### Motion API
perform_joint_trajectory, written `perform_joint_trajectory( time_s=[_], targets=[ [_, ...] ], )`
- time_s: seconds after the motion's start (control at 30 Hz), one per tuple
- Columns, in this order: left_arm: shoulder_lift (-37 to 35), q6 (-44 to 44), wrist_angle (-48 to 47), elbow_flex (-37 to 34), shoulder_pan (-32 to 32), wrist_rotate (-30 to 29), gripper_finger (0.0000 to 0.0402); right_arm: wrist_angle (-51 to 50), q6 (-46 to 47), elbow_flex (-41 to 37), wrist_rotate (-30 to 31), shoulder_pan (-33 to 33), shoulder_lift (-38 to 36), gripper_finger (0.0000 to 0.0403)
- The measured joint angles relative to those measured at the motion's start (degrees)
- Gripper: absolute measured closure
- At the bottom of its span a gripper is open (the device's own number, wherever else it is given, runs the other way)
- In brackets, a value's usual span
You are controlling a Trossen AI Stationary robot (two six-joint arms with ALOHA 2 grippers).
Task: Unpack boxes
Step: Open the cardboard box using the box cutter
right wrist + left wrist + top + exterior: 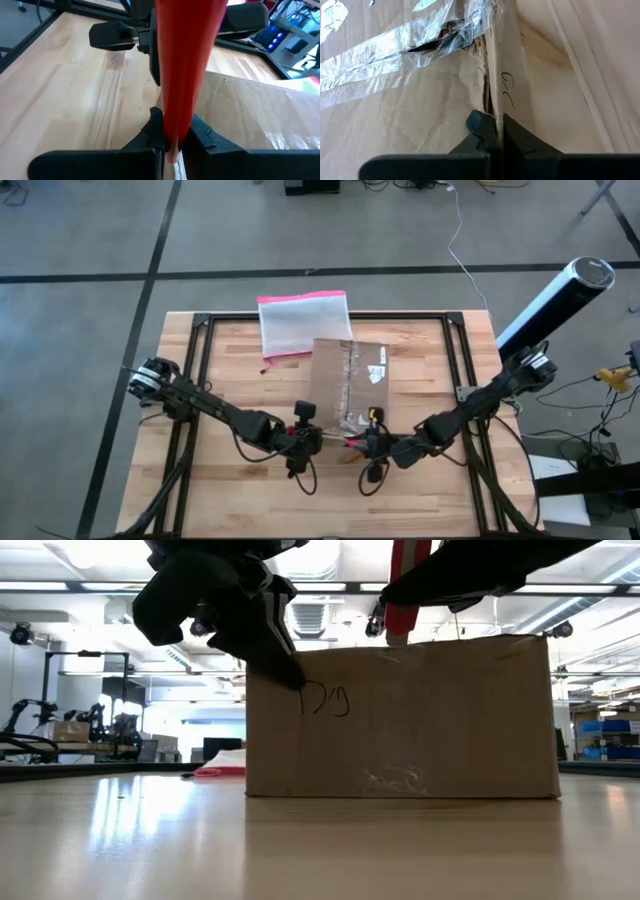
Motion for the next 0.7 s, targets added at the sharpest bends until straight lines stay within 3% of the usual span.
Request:
perform_joint_trajectory(
  time_s=[0.7],
  targets=[
    [0.02, -0.34, 1.33, 0.04, 0.33, 0.46, 0.0401, -9.06, 5.80, 0.09, -0.68, 1.50, -3.84, 0.0393]
  ],
)
